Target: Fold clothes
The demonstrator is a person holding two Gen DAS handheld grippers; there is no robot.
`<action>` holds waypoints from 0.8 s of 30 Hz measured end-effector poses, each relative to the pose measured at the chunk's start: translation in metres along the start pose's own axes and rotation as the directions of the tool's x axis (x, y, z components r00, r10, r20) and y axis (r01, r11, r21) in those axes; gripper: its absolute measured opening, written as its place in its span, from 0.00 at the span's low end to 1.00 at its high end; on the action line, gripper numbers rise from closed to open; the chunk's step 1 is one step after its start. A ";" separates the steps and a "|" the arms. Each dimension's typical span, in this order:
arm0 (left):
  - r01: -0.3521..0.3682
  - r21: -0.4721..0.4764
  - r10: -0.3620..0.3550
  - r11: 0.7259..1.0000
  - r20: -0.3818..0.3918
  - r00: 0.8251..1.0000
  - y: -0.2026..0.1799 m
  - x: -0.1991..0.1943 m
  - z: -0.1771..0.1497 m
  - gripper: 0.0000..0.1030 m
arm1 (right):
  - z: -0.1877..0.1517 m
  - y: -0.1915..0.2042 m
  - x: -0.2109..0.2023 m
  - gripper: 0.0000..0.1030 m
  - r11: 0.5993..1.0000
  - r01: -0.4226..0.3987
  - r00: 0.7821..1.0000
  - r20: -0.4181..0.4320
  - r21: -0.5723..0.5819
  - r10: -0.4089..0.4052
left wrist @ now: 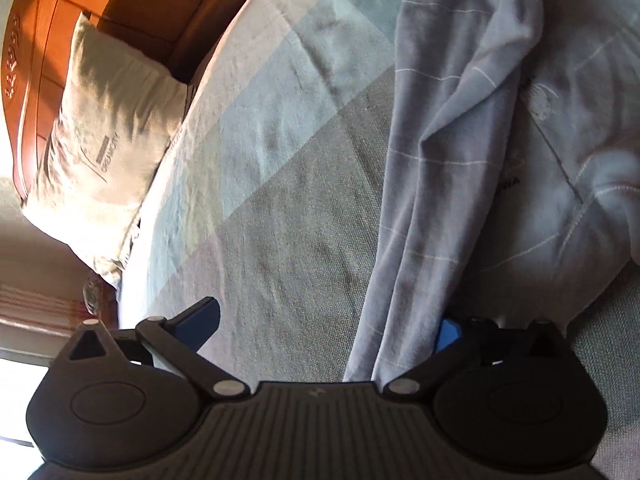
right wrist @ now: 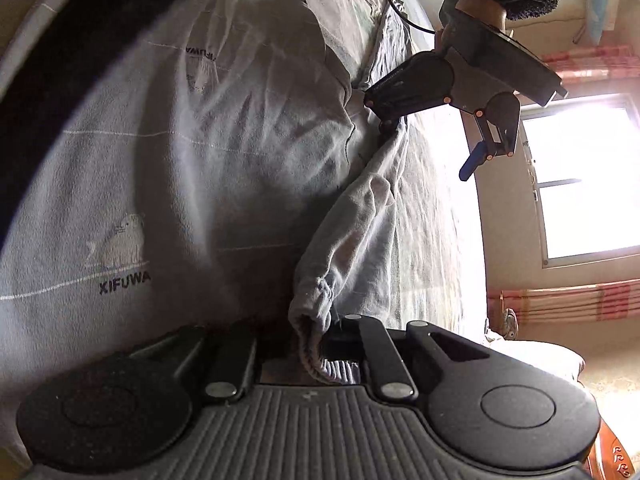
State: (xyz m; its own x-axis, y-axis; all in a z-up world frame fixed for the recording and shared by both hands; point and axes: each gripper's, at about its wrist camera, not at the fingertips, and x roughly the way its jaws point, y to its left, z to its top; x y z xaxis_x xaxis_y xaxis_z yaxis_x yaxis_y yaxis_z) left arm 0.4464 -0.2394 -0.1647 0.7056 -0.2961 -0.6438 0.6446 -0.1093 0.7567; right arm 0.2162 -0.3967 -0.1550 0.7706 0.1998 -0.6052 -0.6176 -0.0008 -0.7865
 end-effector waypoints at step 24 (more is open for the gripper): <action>0.140 -0.083 -0.145 0.987 -0.059 0.988 -0.001 -0.041 0.009 0.04 | 0.001 -0.038 -0.033 0.12 0.968 -0.107 0.993 -0.016 0.227 0.113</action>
State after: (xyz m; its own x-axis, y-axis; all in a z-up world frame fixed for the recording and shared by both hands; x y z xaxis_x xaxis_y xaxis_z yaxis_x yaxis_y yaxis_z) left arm 0.4143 -0.2358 -0.1385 0.6207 -0.2208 -0.7523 0.7591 -0.0709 0.6471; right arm 0.2141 -0.4018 -0.1050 0.6982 0.1829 -0.6921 -0.7157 0.2000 -0.6691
